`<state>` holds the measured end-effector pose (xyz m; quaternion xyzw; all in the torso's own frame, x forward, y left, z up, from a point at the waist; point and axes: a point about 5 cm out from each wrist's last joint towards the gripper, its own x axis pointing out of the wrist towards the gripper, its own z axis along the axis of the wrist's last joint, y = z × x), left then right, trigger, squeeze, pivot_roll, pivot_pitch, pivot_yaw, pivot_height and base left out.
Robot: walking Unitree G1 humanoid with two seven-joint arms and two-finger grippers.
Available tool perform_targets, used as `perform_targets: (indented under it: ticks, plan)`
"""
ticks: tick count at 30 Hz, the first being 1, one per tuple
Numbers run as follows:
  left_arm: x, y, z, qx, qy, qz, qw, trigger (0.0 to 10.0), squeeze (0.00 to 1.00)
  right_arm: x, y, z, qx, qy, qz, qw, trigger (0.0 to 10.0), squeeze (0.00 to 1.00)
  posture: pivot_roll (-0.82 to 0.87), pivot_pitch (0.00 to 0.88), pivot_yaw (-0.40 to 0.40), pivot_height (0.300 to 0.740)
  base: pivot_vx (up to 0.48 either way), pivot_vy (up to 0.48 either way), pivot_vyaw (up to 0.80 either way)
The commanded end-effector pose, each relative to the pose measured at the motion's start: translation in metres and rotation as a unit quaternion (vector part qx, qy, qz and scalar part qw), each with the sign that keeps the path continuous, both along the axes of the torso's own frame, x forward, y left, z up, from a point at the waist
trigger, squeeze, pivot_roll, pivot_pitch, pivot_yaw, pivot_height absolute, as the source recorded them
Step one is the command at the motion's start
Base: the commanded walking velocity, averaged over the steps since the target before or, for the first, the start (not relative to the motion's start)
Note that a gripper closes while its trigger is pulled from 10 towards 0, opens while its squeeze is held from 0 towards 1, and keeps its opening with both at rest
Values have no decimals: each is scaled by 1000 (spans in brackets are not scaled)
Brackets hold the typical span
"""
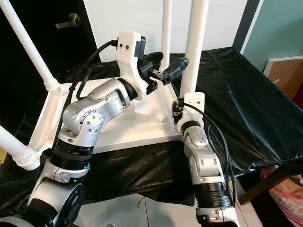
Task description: Building children table
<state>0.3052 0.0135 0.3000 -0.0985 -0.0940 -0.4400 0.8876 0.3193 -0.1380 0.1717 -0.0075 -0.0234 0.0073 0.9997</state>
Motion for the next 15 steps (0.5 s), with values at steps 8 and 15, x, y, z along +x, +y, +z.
perform_targets:
  ticks: [8,15]
  plan:
    - [-8,2,-14,23,-14,-30,999,10000,0,-1,-15,-9,-17,-5,-23,1000,10000,0,-134,24,36,740,0,0,0]
    - [-13,1,-26,44,-12,-38,998,10000,0,-2,-22,-16,-27,-6,-31,999,10000,0,-133,26,36,740,0,0,0]
